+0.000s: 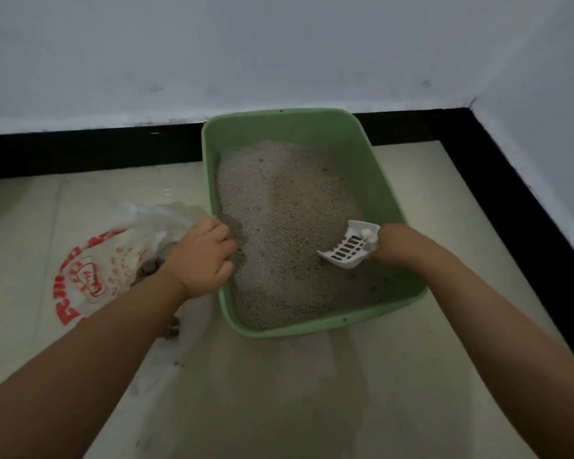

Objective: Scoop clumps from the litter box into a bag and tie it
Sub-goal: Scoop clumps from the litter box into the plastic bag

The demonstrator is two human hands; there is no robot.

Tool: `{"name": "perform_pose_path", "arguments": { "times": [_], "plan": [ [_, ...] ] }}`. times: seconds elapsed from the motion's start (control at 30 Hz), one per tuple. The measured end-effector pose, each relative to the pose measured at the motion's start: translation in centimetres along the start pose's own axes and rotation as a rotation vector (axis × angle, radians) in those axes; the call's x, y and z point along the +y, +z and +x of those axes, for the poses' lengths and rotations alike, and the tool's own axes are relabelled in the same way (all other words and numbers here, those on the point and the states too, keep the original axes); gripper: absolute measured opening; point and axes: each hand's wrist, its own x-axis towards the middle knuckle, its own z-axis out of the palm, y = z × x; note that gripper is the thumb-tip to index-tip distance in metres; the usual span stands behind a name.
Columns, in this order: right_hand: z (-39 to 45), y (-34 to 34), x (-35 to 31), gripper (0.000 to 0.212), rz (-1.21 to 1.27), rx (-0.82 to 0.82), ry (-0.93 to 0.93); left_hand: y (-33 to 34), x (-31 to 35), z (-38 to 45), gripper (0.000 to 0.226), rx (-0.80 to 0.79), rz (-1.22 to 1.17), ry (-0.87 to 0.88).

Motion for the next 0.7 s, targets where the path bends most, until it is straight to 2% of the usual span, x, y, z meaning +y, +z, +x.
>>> {"name": "perform_pose_path", "arguments": {
  "times": [0.13, 0.23, 0.37, 0.47, 0.57, 0.63, 0.7],
  "plan": [
    [2.1, -0.3, -1.3, 0.034, 0.05, 0.046, -0.06, 1.1, -0.2, 0.3, 0.033, 0.012, -0.058, -0.013],
    [4.1, 0.6, -3.1, 0.04, 0.196, 0.079, -0.118, 1.2, -0.3, 0.3, 0.032, 0.008, -0.076, 0.008],
    [6.5, 1.8, -4.8, 0.024, 0.385, 0.093, -0.124, 1.2, -0.3, 0.5, 0.031, 0.008, -0.08, -0.001],
    [8.6, 2.2, -6.2, 0.043, 0.561, 0.156, -0.068, 1.4, -0.2, 0.4, 0.03, 0.022, -0.1, -0.017],
    [9.9, 2.4, -7.9, 0.045, 0.633, 0.231, -0.087, 1.4, -0.2, 0.1, 0.03, 0.03, -0.094, -0.042],
    [10.1, 2.6, -8.4, 0.041, 0.669, 0.286, -0.115, 1.4, -0.1, 0.0, 0.03, 0.027, -0.083, -0.057],
    [9.7, 3.0, -8.1, 0.029, 0.733, 0.323, -0.155, 1.3, -0.1, 0.1, 0.031, 0.027, -0.071, -0.067]
  ]
}}
